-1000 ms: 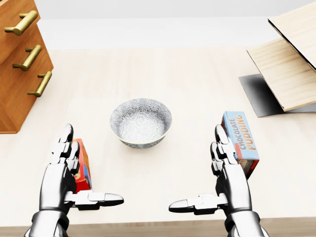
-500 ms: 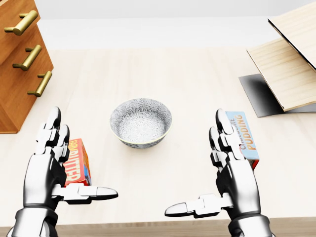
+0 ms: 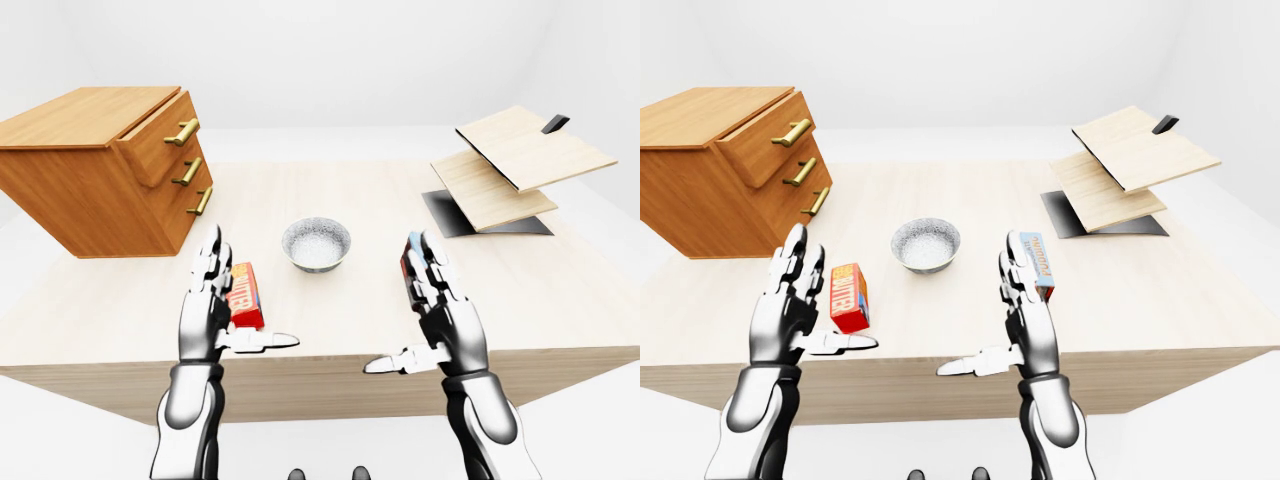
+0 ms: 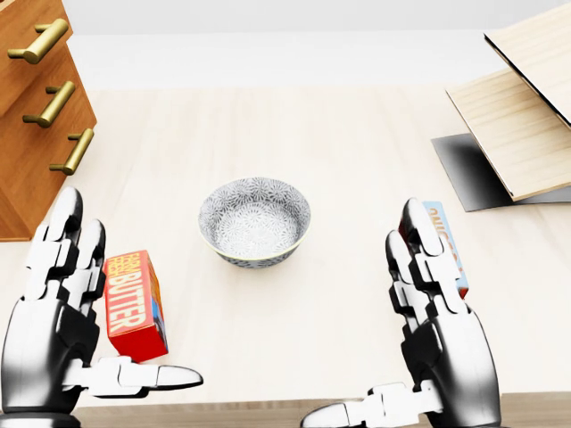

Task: Close the top drawer of the cabinet and put the bowl on top of it.

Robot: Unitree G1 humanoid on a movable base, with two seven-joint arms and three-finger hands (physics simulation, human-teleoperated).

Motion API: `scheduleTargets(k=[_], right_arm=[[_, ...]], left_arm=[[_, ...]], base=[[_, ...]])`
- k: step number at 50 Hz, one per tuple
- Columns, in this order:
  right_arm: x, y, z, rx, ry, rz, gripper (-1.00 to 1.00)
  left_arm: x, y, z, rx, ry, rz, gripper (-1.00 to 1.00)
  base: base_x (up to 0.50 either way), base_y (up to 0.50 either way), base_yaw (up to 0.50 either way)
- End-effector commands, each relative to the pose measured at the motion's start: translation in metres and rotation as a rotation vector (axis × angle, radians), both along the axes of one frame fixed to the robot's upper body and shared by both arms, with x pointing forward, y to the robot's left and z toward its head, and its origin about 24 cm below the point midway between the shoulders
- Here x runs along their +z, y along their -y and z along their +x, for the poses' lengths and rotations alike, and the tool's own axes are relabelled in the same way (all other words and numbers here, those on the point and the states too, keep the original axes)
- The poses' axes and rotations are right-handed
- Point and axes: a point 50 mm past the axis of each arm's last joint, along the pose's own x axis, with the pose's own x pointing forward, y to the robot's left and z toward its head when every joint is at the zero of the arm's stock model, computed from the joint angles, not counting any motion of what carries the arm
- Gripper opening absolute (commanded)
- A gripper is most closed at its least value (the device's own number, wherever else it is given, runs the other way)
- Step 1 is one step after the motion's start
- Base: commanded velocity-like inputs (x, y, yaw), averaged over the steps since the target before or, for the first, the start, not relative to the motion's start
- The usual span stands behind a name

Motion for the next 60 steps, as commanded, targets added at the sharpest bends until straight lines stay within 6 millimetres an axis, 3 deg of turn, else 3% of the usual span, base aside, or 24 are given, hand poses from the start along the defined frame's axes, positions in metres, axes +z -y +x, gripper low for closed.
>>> scheduleTargets(k=[1, 23, 24, 25, 60], right_arm=[[0.006, 0.001, -0.021, 0.003, 0.002, 0.004, 1.0], [0.005, 0.001, -0.021, 0.003, 0.0, 0.004, 1.0], [0.008, 0.002, -0.028, 0.012, 0.006, 0.011, 1.0], [0.008, 0.002, -0.029, 0.013, 0.008, 0.011, 1.0], [0.005, 0.0, -0.029, 0.021, 0.002, -0.002, 1.0]], left_arm=[[0.003, -0.001, -0.029, -0.011, 0.002, -0.012, 1.0], [0.003, -0.001, -0.029, -0.011, 0.002, -0.012, 1.0], [0.008, -0.002, -0.044, -0.023, 0.031, -0.013, 1.0], [0.008, -0.002, -0.044, -0.023, 0.033, -0.013, 1.0], [0.004, -0.001, -0.041, -0.019, 0.018, -0.007, 1.0]], base=[[0.0, 0.0, 0.0], [0.0, 0.0, 0.0], [0.0, 0.0, 0.0], [0.0, 0.0, 0.0], [0.04, 0.0, 0.0]])
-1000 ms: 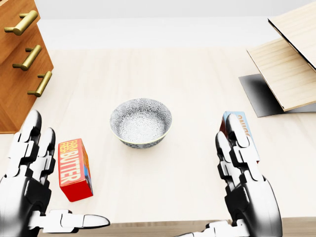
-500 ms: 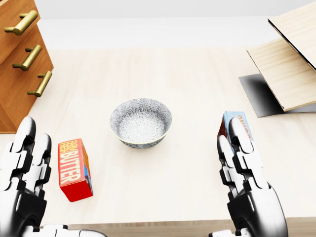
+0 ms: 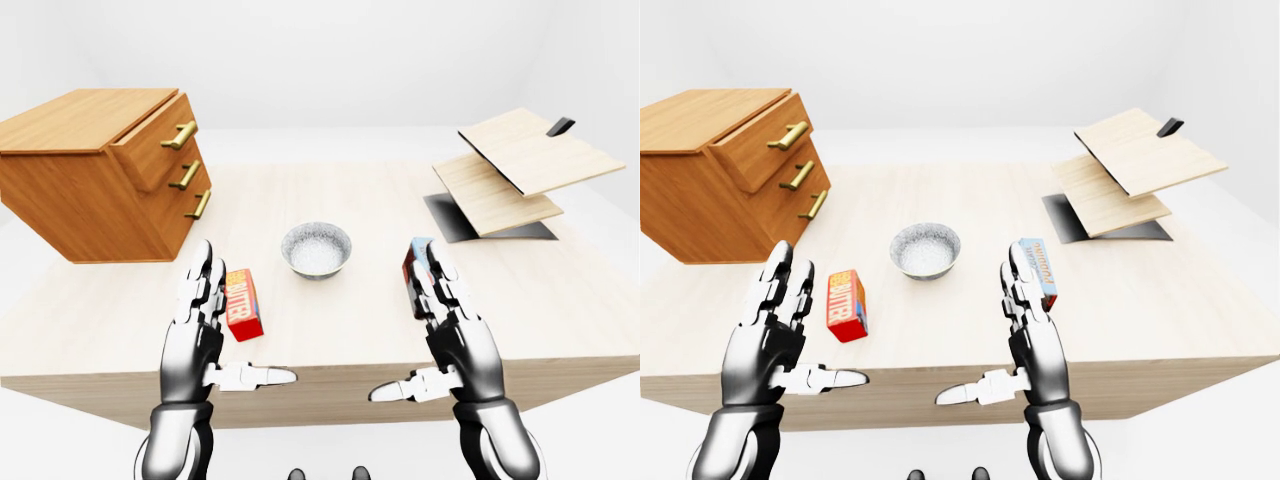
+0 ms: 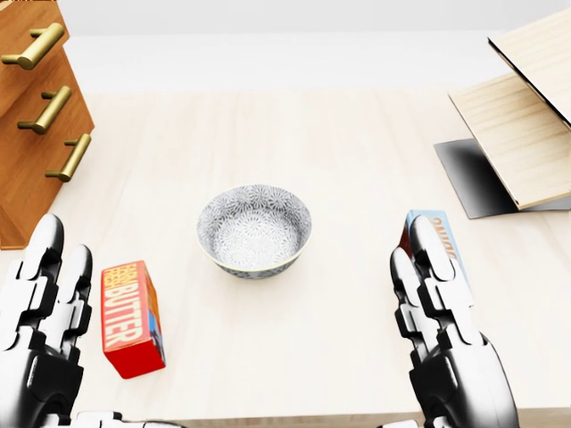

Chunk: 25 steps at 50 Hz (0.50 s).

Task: Close the top drawer of the cabinet and put the bowl on top of it.

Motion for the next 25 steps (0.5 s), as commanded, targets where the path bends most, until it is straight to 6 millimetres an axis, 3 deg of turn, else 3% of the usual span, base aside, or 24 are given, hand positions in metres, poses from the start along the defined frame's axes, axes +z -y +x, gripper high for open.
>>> scheduleTargets(k=[1, 25], right_arm=[[-0.0004, -0.0007, -0.0007, 0.004, -0.001, -0.004, 1.0], [0.0005, -0.0004, -0.002, 0.002, 0.008, -0.004, 1.0]], left_arm=[[-0.0007, -0.0001, 0.0011, 0.0, -0.005, 0.0, 1.0], [-0.0018, 0.0, 0.0017, -0.001, -0.01, 0.002, 1.0]], base=[[0.19, 0.0, 0.0], [0.2, 0.0, 0.0]])
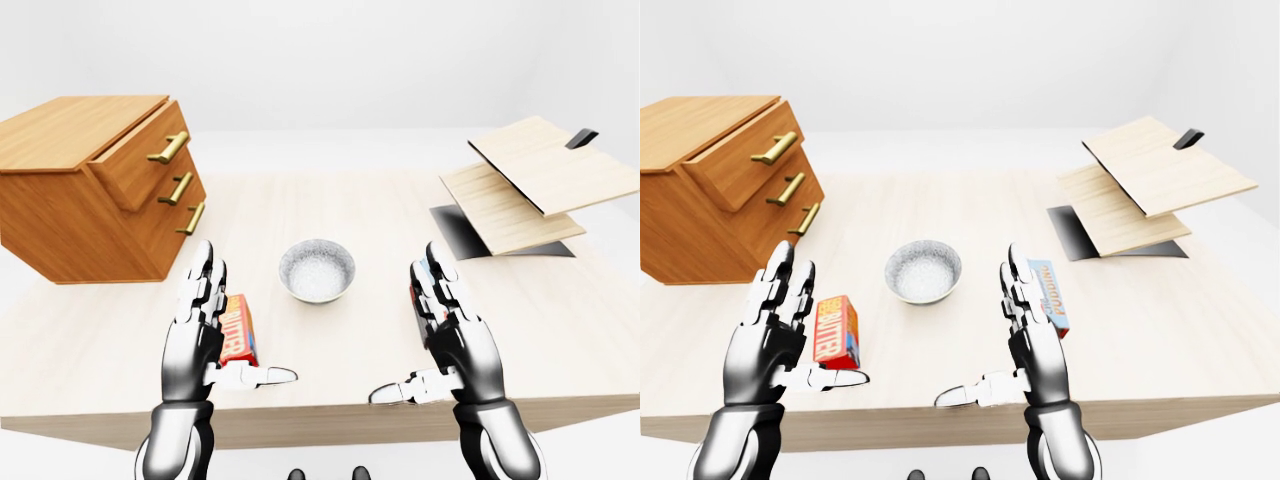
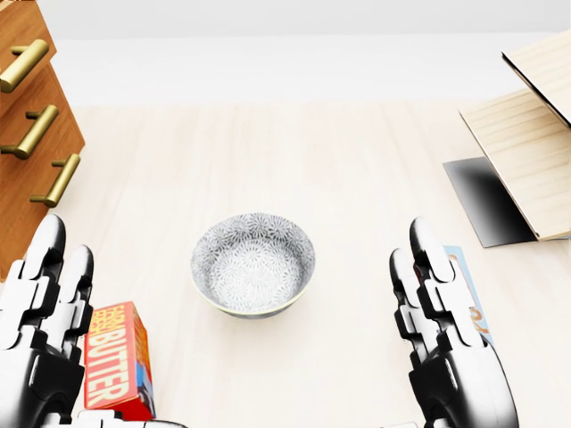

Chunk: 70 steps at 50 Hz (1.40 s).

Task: Close the top drawer of the cabinet and put the bowl on top of it.

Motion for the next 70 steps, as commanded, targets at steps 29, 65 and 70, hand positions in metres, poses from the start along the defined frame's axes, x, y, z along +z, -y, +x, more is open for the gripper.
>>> scheduleTargets(k=[29, 65, 70], right_arm=[[-0.0033, 0.0007, 0.0031, -0.012, -0.011, -0.006, 1.0], [-0.0023, 0.0014, 0.0011, -0.018, 0.016, -0.013, 1.0], [-0.0025, 0.0011, 0.001, -0.015, 0.015, -0.012, 1.0]], left_arm=[[-0.0013, -0.0003, 0.0007, -0.003, -0.007, -0.001, 1.0], [-0.0013, -0.0004, 0.0021, 0.0, -0.01, 0.001, 1.0], [-0.0016, 0.0002, 0.0017, -0.001, -0.01, 0.002, 1.0]], base=[[0.22, 0.0, 0.0], [0.0, 0.11, 0.0], [0.0, 0.36, 0.0]])
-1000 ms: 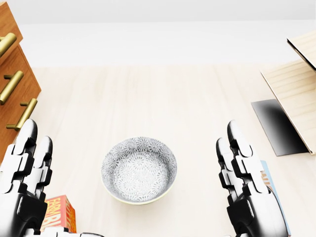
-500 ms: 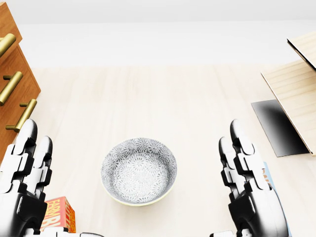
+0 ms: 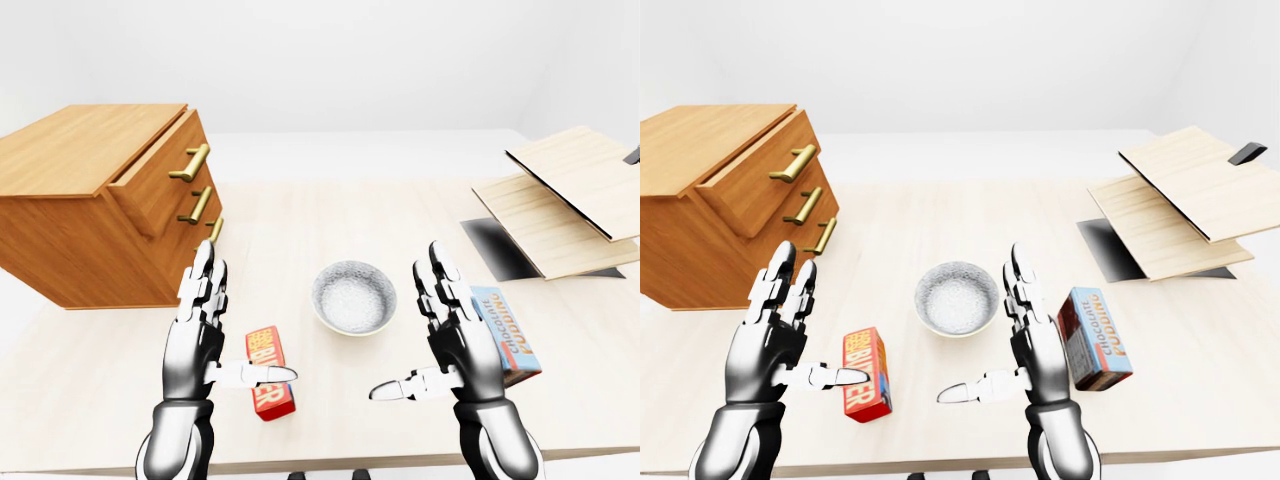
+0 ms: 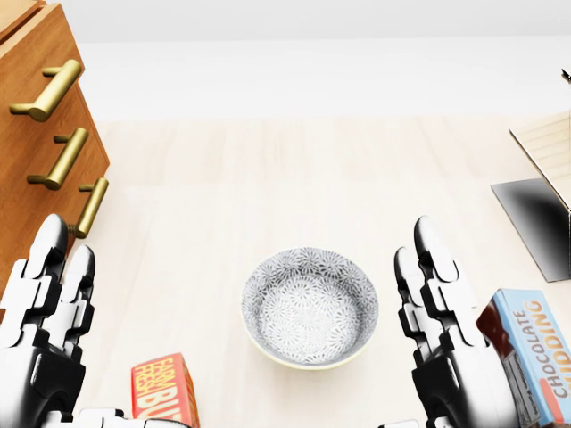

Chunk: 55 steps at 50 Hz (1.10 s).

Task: Close the top drawer of the cabinet and put the bowl on top of it.

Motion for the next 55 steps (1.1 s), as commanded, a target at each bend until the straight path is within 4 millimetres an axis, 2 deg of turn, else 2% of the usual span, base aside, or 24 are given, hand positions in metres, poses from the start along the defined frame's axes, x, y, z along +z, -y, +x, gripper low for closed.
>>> scheduleTargets(k=[1, 6, 13, 24, 33, 39, 46, 55], right_arm=[[0.0, -0.001, -0.001, 0.005, 0.001, -0.001, 1.0], [0.0, -0.001, 0.0, 0.004, 0.0, 0.002, 1.0], [0.001, 0.0, -0.001, 0.011, 0.004, 0.017, 1.0], [0.002, -0.001, -0.002, 0.021, 0.029, 0.013, 1.0], [0.005, 0.002, -0.005, 0.015, 0.045, 0.016, 1.0], [0.004, 0.002, -0.004, 0.015, 0.043, 0.016, 1.0], [0.004, 0.002, -0.004, 0.01, 0.038, 0.014, 1.0], [0.005, 0.004, -0.005, 0.004, 0.035, 0.018, 1.0]], left_arm=[[-0.001, 0.0, 0.0, 0.0, -0.002, 0.002, 1.0], [-0.001, 0.001, 0.001, -0.001, -0.004, 0.001, 1.0], [-0.009, 0.0, 0.015, -0.002, -0.035, 0.003, 1.0], [-0.016, 0.005, 0.046, -0.021, -0.067, 0.058, 1.0], [0.003, 0.005, 0.074, -0.022, 0.007, 0.086, 1.0], [0.008, 0.004, 0.08, -0.029, 0.026, 0.078, 1.0], [0.023, 0.001, 0.085, -0.04, 0.087, 0.053, 1.0], [0.027, -0.002, 0.096, -0.024, 0.091, 0.047, 1.0]], base=[[0.0, 0.36, 0.0], [0.0, 0.37, 0.0], [0.0, 0.01, 0.0], [0.0, 0.0, 0.0], [0.0, 0.0, 0.0], [0.0, 0.0, 0.0], [0.0, 0.0, 0.0], [0.0, 0.0, 0.0]])
